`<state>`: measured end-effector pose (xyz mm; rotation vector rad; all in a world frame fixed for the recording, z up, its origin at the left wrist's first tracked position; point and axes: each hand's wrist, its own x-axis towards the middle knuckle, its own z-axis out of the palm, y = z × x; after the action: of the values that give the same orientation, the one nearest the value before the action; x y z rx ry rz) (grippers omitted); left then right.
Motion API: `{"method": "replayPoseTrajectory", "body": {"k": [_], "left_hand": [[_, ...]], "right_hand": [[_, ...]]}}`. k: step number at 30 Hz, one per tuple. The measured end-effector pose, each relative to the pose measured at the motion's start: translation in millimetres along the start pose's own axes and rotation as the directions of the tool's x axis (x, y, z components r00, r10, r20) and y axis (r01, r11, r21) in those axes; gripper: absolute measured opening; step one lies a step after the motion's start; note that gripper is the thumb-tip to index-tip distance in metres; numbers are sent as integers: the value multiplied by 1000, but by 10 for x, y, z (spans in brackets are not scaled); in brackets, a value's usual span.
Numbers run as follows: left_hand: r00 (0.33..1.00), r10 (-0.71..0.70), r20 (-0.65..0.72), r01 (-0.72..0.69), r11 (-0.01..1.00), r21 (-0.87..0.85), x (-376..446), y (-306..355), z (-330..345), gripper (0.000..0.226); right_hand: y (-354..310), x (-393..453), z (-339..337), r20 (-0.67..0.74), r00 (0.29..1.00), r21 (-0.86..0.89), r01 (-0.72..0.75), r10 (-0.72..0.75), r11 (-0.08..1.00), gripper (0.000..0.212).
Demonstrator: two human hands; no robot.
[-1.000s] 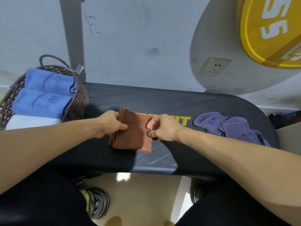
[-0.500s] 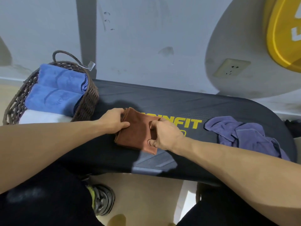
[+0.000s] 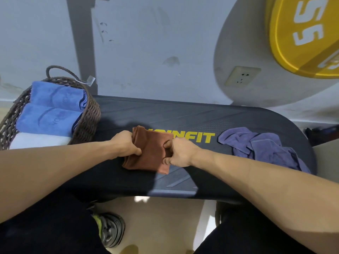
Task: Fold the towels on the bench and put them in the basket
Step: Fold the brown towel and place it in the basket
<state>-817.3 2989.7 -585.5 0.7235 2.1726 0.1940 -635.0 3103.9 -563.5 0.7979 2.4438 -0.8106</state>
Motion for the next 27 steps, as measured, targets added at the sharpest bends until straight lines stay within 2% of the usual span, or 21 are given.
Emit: {"method": "replayPoseTrajectory", "body": {"k": [2,4,5,7,9,11,13,14,16,18,20,22,24,27], "left_hand": [[999,34,10,-34,999,-16,-23,73,-39,36],[989,147,-1,-147,988,39,-90,193,-104,37],[969,246,-18,-243,965,97,-137,266,-133,39],[891,449,-63,-429,880,203,-287,424,-171,41],[797,597,-91,-553,782,287,-487,566,-175,41],[707,702,-91,-645,692,325,-683,674,-154,44],[650,758,-54,-721,637,272,-854,748,-133,46],[636,771,-30,-746,624,232,-916,771,-121,45],[656,754,30,-751,647,132,-992,794,-89,40],[703,699,130,-707,706,29,-1003,796,-49,37],[739,630,237,-655,755,32,-981,772,-26,33],[745,557,368,-623,778,82,-917,734,-14,23],[727,496,474,-592,803,70,-814,684,-6,18],[758,419,500,-424,899,-111,-598,621,75,16]], "right_hand": [[44,-53,-96,52,999,9,1,-1,1000,37],[104,-122,-210,-5,1000,25,-11,11,1000,40],[132,-161,-266,-66,998,47,-18,21,999,49],[166,-258,-379,-208,978,117,7,17,993,77],[152,-376,-491,-349,936,176,108,-41,978,97],[135,-509,-582,-450,881,92,209,-147,974,109],[103,-663,-612,-413,874,-42,263,-256,964,106],[87,-729,-602,-358,887,-94,277,-292,956,95],[53,-841,-543,-271,919,-130,260,-286,957,65],[55,-923,-472,-181,951,-64,242,-249,968,38],[106,-961,-421,-103,966,64,245,-238,967,17],[184,-981,-368,-27,981,267,192,-192,944,13],[257,-972,-312,79,990,500,65,-120,863,18],[399,-908,-220,178,984,667,-129,12,734,15]]}}
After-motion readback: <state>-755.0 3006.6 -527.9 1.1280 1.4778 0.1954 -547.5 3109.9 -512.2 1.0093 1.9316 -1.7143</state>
